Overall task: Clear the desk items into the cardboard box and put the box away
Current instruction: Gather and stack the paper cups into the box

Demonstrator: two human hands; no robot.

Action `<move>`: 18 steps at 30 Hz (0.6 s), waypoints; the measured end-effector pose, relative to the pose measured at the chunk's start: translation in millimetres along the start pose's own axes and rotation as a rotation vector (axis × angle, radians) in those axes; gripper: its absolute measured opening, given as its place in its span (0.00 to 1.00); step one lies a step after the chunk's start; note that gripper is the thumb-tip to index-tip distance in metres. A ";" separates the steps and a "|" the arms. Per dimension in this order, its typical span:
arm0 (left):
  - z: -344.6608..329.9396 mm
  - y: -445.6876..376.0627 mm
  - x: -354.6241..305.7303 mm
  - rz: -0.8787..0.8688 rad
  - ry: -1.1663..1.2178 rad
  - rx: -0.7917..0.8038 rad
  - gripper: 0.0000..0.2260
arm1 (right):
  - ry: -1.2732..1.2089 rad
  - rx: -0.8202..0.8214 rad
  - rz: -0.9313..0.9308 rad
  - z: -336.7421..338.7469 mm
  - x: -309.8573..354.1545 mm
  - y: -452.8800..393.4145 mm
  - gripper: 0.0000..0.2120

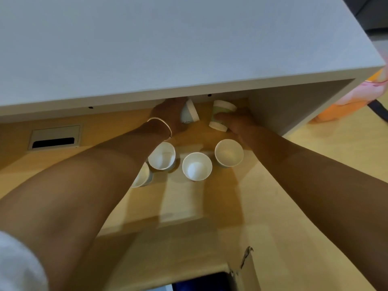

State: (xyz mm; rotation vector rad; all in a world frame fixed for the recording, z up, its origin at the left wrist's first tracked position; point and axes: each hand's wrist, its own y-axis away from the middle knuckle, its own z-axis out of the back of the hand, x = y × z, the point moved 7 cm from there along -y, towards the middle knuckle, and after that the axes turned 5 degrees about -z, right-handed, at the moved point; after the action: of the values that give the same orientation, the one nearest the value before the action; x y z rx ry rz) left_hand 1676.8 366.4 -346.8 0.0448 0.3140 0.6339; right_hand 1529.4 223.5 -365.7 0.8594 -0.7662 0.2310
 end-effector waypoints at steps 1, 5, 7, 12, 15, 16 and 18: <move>1.1 3.4 0.9 0.010 0.070 0.005 0.35 | 0.011 0.001 0.035 0.0 -0.5 2.8 0.34; 12.3 31.0 6.1 0.068 0.292 0.032 0.36 | 0.092 -0.015 0.231 7.8 0.1 24.5 0.35; 22.0 48.7 7.1 0.090 0.339 0.024 0.35 | 0.115 -0.043 0.323 14.6 1.4 42.6 0.36; 50.8 88.7 6.8 0.084 0.541 -0.084 0.32 | 0.091 -0.114 0.493 28.0 14.8 93.5 0.34; 65.4 112.4 5.6 0.056 0.585 -0.146 0.34 | 0.094 -0.113 0.537 29.7 20.7 116.4 0.33; 68.7 120.1 5.5 0.038 0.584 -0.162 0.35 | 0.092 -0.117 0.549 30.5 21.4 123.1 0.34; 71.9 134.0 7.3 0.008 0.588 -0.178 0.37 | 0.095 -0.131 0.579 33.0 20.8 136.2 0.36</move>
State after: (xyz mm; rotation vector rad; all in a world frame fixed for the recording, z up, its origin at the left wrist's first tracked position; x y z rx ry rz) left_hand 1627.0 482.7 -262.1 -0.3168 0.8227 0.6731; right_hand 1462.6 284.5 -256.6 0.4825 -0.9175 0.7212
